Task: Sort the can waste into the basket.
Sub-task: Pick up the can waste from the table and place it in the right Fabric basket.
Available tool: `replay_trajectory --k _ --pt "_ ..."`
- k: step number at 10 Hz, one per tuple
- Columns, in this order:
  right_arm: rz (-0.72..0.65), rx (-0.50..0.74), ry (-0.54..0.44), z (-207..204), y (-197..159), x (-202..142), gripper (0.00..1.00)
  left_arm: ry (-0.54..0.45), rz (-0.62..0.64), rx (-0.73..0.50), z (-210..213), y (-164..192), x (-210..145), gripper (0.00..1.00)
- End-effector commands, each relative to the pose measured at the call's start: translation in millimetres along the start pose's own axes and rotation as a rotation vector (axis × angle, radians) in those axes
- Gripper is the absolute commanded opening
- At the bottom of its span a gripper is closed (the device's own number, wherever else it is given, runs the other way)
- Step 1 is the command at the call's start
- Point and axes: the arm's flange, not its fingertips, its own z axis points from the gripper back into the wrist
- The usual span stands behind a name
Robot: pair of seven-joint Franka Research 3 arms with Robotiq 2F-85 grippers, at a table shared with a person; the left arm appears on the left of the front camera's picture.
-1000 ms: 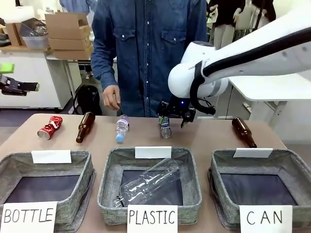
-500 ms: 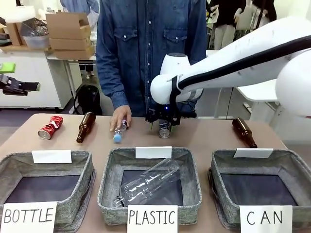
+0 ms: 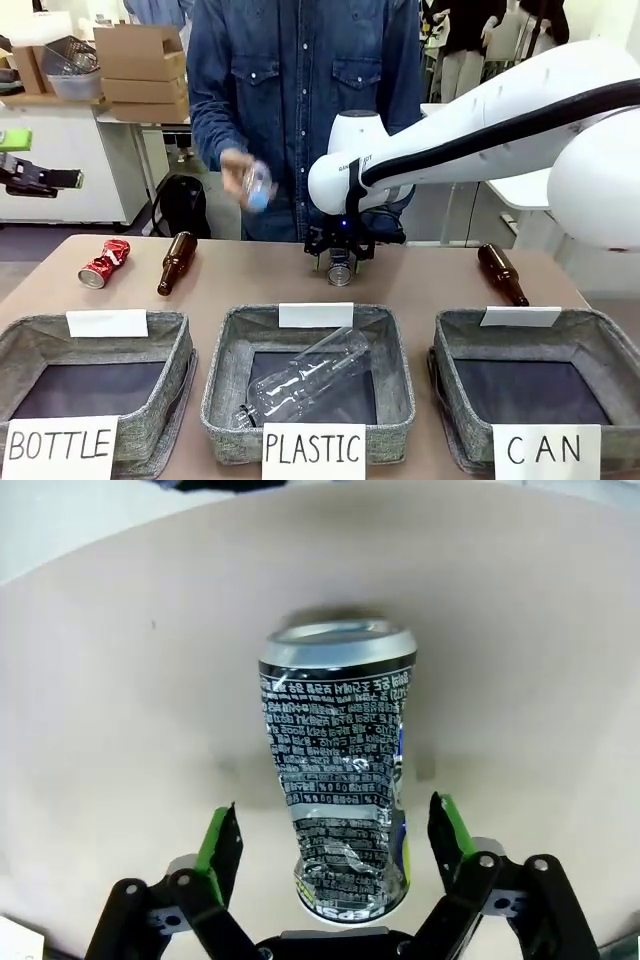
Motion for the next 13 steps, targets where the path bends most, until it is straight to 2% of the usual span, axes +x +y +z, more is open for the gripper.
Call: replay_trajectory --k 1,2,3,4,7,8,13 --pt "-0.007 -0.042 -0.006 3 1 0 0.40 -0.014 -0.024 -0.019 -1 -2 1 1.00" --pt "-0.013 -0.045 -0.006 4 -4 0 0.00 -0.014 -0.024 -0.019 -1 -2 1 1.00" --pt "-0.019 -0.041 -0.006 6 -9 0 0.35 -0.014 -0.024 -0.019 -1 -2 1 1.00" --pt "-0.032 -0.035 -0.002 6 -15 0 0.00 -0.014 -0.024 -0.019 -1 -2 1 1.00" --pt "-0.071 0.017 0.005 8 -35 1 0.00 -0.014 -0.024 -0.019 -1 -2 1 1.00" --pt "-0.074 0.059 0.023 13 -56 2 0.00 -0.014 -0.024 -0.019 -1 -2 1 1.00" --pt "-0.150 0.447 0.106 62 -244 -34 0.00 -0.014 -0.024 -0.019 -1 -2 1 1.00"
